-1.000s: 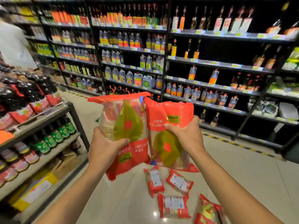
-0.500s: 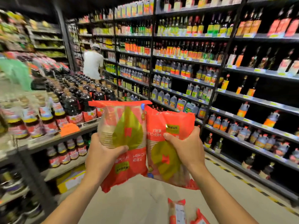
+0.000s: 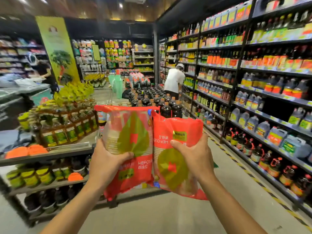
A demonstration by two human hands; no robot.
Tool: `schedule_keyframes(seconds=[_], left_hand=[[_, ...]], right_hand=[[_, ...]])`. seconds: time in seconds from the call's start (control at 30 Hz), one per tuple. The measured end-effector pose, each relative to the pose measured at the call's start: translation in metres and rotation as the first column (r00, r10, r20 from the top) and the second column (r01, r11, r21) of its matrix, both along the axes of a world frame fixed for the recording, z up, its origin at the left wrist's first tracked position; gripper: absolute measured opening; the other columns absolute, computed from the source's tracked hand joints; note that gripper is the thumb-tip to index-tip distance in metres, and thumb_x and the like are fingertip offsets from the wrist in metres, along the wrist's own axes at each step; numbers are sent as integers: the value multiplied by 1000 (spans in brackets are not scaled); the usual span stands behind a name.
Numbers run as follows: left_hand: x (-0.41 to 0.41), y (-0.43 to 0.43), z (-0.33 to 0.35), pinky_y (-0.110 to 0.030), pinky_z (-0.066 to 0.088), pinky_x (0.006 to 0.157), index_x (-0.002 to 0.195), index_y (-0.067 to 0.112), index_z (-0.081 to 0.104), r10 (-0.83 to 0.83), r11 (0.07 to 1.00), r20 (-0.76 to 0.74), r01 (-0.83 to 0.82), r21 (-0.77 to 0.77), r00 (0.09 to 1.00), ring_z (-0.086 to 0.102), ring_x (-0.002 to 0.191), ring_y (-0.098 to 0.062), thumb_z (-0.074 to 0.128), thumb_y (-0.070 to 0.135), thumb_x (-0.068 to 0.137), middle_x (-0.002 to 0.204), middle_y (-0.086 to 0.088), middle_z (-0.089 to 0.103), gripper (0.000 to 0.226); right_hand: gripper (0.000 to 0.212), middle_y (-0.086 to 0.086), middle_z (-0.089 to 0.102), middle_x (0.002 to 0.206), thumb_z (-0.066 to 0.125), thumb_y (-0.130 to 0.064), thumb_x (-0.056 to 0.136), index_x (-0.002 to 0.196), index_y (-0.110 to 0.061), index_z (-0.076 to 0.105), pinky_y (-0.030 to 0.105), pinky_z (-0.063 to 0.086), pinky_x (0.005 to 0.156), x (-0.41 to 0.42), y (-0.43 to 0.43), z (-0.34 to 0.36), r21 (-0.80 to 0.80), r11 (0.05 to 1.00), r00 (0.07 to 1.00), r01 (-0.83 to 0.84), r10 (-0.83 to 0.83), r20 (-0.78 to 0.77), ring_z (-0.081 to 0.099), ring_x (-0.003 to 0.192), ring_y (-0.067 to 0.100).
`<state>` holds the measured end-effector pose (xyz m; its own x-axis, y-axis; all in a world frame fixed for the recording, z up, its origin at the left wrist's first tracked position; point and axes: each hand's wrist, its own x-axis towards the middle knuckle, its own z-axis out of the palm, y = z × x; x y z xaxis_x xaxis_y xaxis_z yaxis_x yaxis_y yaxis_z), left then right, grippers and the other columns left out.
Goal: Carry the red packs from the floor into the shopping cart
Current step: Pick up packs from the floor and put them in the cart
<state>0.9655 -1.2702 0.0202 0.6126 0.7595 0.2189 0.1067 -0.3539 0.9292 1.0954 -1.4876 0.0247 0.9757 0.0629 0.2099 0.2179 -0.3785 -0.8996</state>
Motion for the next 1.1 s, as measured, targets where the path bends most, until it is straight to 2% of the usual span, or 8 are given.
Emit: schedule_keyframes(seconds=[0.17,0.23,0.33,0.4,0.53,0.63,0.87,1.1], left_hand=[[-17,9,10,-51,58,85,105,36,50,148,989,12,-148,-11,989,70,94,-17,94,43,43,106,8,68,76],[-29,14,12,-50,59,83,104,34,51,209,978,24,-209,-13,978,71,94,-20,98,35,45,106,4,70,75],[-51,23,14,-43,57,79,102,32,51,316,948,42,-317,11,948,70,91,-15,102,21,52,102,7,69,72],[-68,30,15,-45,58,81,102,30,53,390,921,36,-390,6,920,70,87,-13,101,29,46,100,9,70,75],[-109,44,18,-46,59,80,99,32,53,534,845,44,-535,9,844,71,86,-15,85,55,29,97,11,71,81],[-139,55,22,-44,58,79,97,33,51,615,788,40,-616,24,788,70,88,-16,87,53,32,98,12,68,77],[-194,110,17,-54,61,82,106,32,57,756,653,73,-757,-21,650,74,88,-21,92,54,29,101,4,75,88],[-222,176,19,-53,62,83,105,36,52,785,619,83,-782,-74,614,72,91,-19,88,59,30,104,7,71,87]], right_hand=[[79,-5,66,112,87,-63,64,118,-27,44,40,53,84,18,33,5,35,985,985,-170,170,-6,67,104,27],[78,-5,66,114,89,-61,65,120,-28,44,39,51,84,20,50,6,54,968,969,-246,246,-10,66,106,26],[94,-5,70,118,80,-76,51,125,-31,43,46,56,90,14,80,6,74,930,933,-359,360,-1,69,106,26],[107,-4,70,119,72,-83,43,131,-28,44,48,57,91,7,103,6,72,904,907,-421,422,-1,69,107,27],[113,-2,70,122,72,-83,41,135,-27,43,49,56,93,-14,150,7,71,832,834,-550,551,-3,69,110,28],[117,-1,69,125,71,-83,42,138,-23,42,47,55,92,-35,185,11,59,767,768,-639,640,0,68,112,28],[84,-14,66,110,82,-76,50,115,-42,41,51,57,90,-71,275,12,71,630,633,-773,774,24,69,102,21],[77,-16,62,105,90,-59,65,118,-33,41,51,58,89,-96,369,19,27,550,551,-834,833,44,67,99,21]])
